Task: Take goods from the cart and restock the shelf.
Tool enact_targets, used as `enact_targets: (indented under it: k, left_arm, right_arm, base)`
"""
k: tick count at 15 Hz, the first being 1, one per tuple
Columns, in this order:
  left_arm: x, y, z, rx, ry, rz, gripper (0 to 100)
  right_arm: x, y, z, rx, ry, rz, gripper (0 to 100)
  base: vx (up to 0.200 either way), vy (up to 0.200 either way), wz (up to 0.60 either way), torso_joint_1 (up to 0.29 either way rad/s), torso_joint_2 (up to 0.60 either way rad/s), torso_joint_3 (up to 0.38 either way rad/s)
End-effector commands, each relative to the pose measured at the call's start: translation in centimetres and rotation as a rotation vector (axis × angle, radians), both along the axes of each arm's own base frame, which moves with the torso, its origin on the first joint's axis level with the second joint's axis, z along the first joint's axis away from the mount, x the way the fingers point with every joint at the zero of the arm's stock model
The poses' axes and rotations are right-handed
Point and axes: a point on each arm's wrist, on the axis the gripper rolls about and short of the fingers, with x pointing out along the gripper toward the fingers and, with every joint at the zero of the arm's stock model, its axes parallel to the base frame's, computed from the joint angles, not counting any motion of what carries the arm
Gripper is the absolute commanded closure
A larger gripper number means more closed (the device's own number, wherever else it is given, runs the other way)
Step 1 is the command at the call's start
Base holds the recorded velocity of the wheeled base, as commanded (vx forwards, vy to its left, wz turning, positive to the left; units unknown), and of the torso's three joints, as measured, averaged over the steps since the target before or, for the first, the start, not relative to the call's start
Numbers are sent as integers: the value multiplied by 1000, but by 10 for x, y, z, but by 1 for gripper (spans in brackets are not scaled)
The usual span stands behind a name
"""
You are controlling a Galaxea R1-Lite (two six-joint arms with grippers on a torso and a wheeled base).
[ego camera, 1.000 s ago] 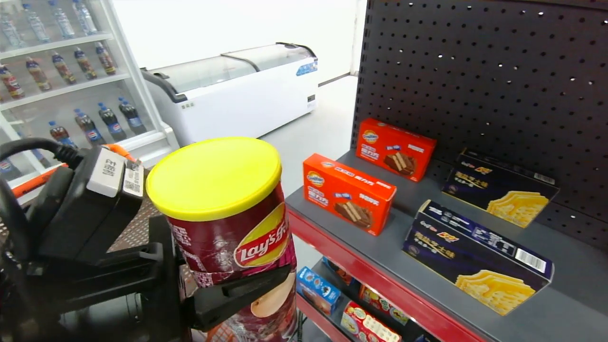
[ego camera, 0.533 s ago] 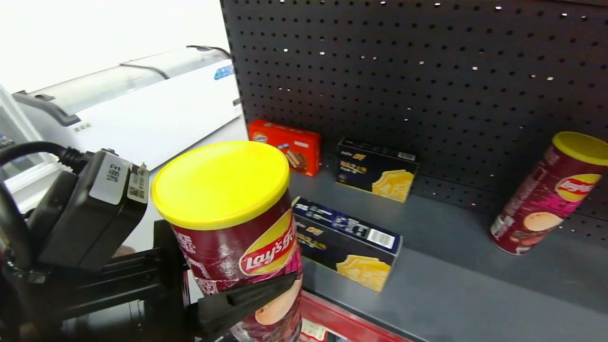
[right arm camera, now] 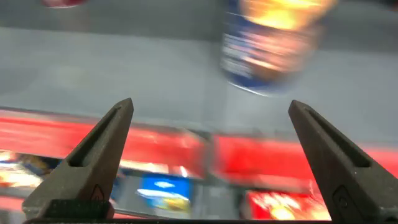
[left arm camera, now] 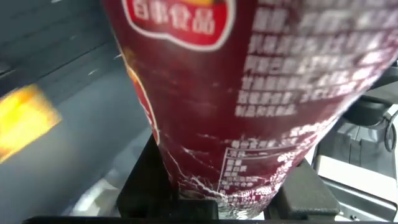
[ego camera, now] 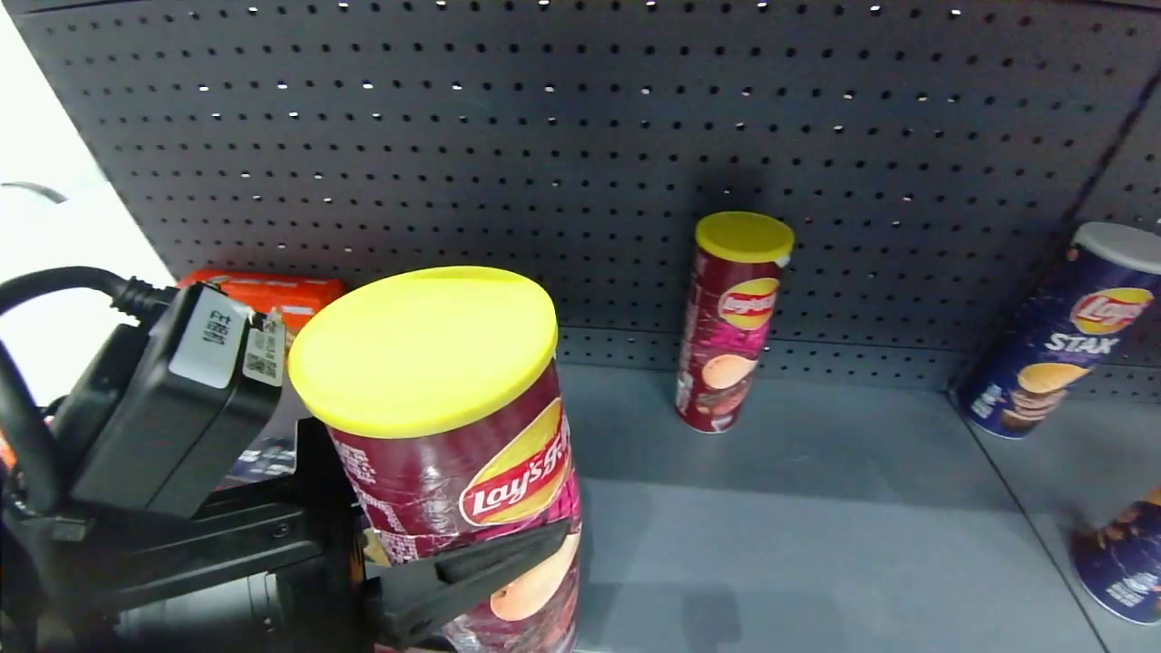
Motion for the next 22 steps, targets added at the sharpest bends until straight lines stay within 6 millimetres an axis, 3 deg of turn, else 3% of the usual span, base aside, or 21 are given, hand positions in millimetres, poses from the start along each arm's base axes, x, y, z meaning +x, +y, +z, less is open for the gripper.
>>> enact_targets:
  k: [1, 20, 21, 22]
  left_arm:
    - [2, 1, 0, 1, 1, 9, 100]
    - [-2, 5, -5, 5, 7, 25, 100]
    - [-1, 7, -3, -2, 7, 33, 100]
    - [-3, 9, -3, -6, 11, 37, 100]
  right_arm:
    - [0, 0, 0, 0, 2, 1, 0]
    - [0, 0, 0, 6, -9, -7, 0]
    - [-4, 0, 18, 2, -81, -2, 0]
    - [-10, 0, 54, 33, -122, 11, 0]
  base:
    - [0, 0, 0, 0, 0, 0]
    - [0, 0, -32, 0, 0, 0]
    - [0, 0, 0, 0, 0, 0]
    - [0, 0, 0, 0, 0, 0]
